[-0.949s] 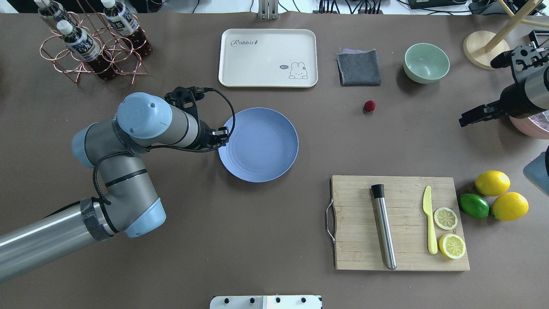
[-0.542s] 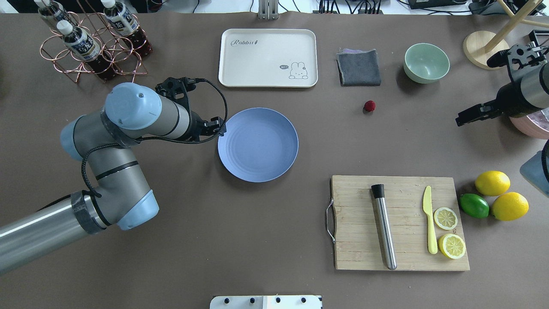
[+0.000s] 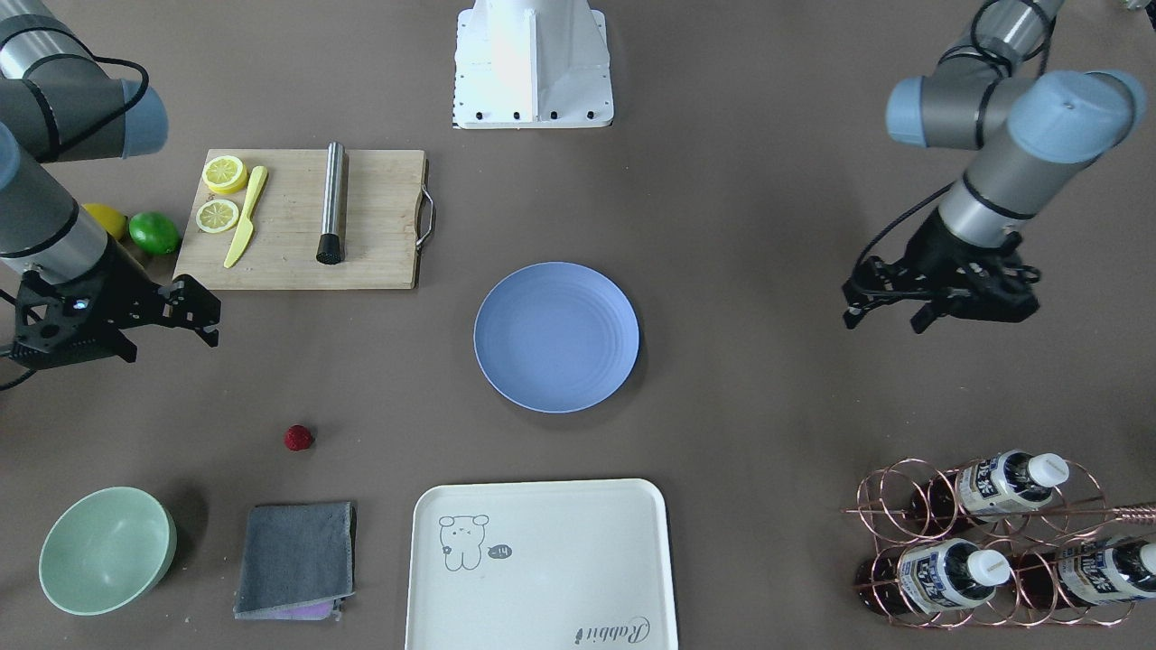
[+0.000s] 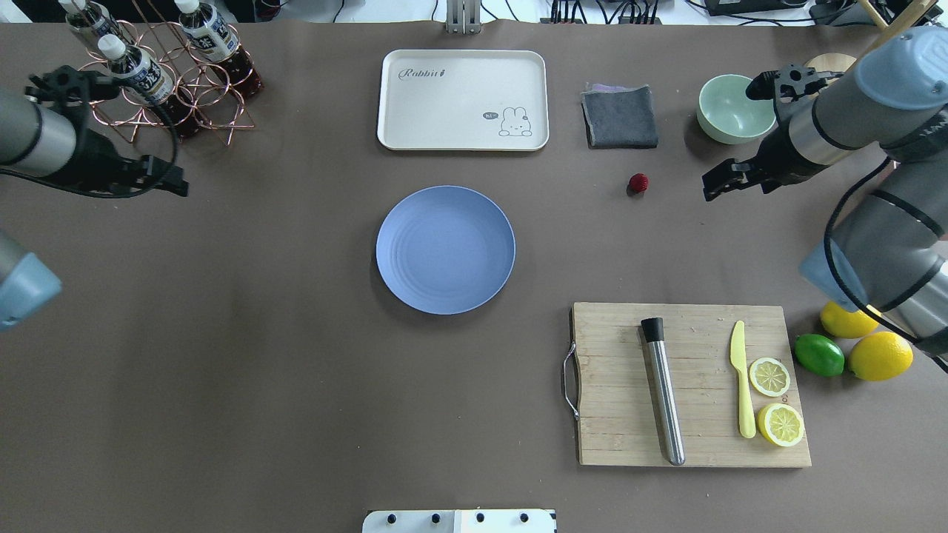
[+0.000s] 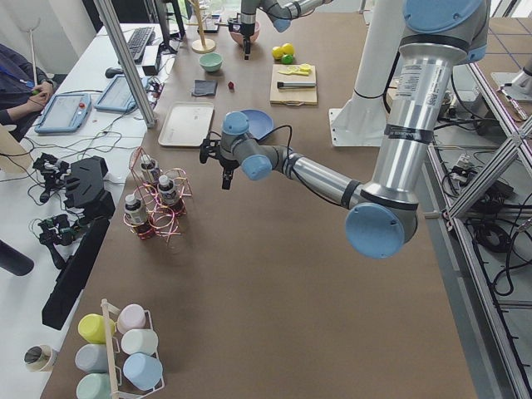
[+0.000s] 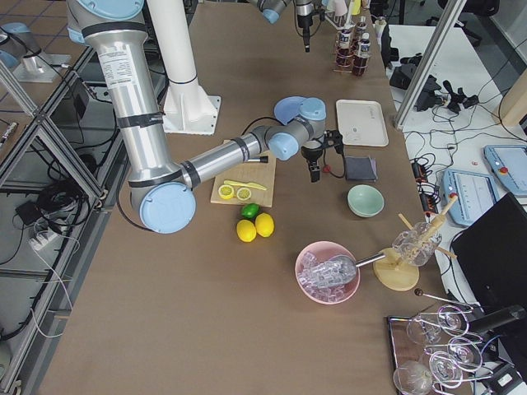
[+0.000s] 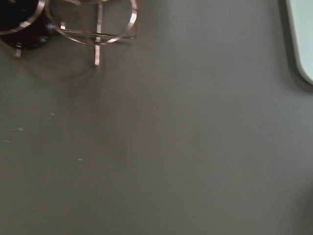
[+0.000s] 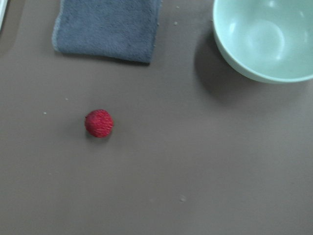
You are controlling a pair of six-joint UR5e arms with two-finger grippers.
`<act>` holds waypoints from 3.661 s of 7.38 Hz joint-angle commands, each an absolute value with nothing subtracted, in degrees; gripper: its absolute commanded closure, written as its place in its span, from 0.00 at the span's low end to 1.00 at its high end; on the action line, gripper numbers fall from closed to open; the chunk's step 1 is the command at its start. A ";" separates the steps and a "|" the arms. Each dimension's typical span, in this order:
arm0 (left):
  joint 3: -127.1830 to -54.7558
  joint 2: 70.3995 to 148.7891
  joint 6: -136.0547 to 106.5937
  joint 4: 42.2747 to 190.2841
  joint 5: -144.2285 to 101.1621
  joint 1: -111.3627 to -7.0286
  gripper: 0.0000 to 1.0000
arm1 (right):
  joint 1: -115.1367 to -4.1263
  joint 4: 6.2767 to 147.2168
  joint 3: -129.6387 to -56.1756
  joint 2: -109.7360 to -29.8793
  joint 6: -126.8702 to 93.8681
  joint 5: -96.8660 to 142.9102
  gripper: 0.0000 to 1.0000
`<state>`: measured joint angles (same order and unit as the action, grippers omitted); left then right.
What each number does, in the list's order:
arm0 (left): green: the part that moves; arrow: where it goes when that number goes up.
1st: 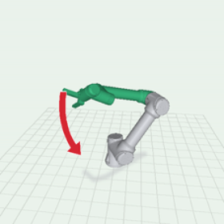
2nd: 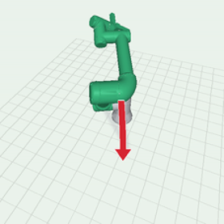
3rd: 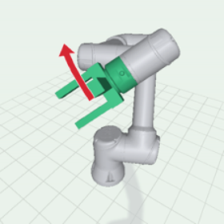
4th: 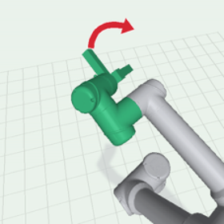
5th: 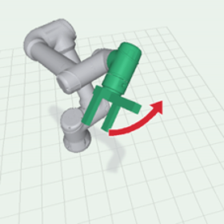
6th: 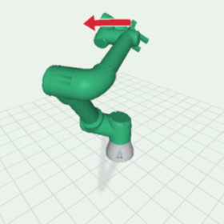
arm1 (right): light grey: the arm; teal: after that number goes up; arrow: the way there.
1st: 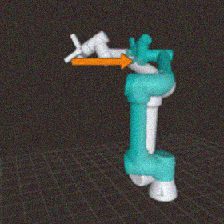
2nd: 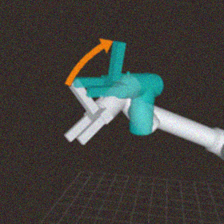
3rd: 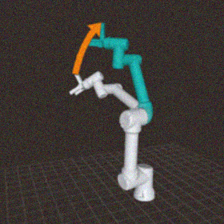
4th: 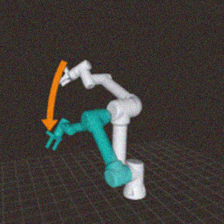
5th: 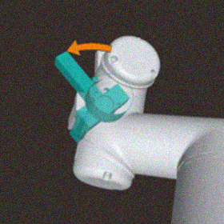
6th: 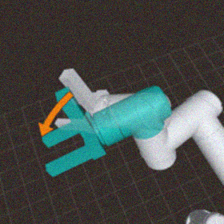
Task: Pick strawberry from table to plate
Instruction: 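Withdraw the left arm while the right gripper reaches down to the strawberry, then close the right gripper on the red strawberry and lift it, then carry the strawberry with the right gripper over the blue plate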
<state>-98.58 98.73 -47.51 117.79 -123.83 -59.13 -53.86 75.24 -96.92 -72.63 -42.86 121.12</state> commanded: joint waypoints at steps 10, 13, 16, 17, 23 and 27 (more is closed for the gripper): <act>-97.65 86.66 -23.73 117.86 -134.38 -78.84 0.02 | -47.38 69.08 -73.12 -55.99 -50.45 113.03 0.13; -97.56 86.66 -23.73 117.86 -134.30 -78.84 0.02 | -47.20 67.85 -73.13 -56.34 -50.36 112.50 0.52; -97.56 86.75 -23.73 117.86 -134.12 -78.84 0.02 | -47.20 67.76 -74.52 -56.08 -50.53 112.59 1.00; -97.56 86.75 -23.73 117.86 -134.21 -78.84 0.02 | -47.28 68.29 -76.27 -55.81 -50.71 112.85 1.00; -97.56 86.75 -23.82 117.60 -134.30 -79.63 0.02 | -35.10 73.03 -78.66 -43.26 -79.84 106.38 1.00; -97.73 86.66 -23.82 117.68 -134.73 -79.72 0.02 | -27.70 73.65 -78.49 -42.19 -83.58 100.90 1.00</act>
<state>-97.69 86.70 -23.82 117.61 -134.46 -79.70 -29.29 73.60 -78.59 -42.28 -82.73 101.79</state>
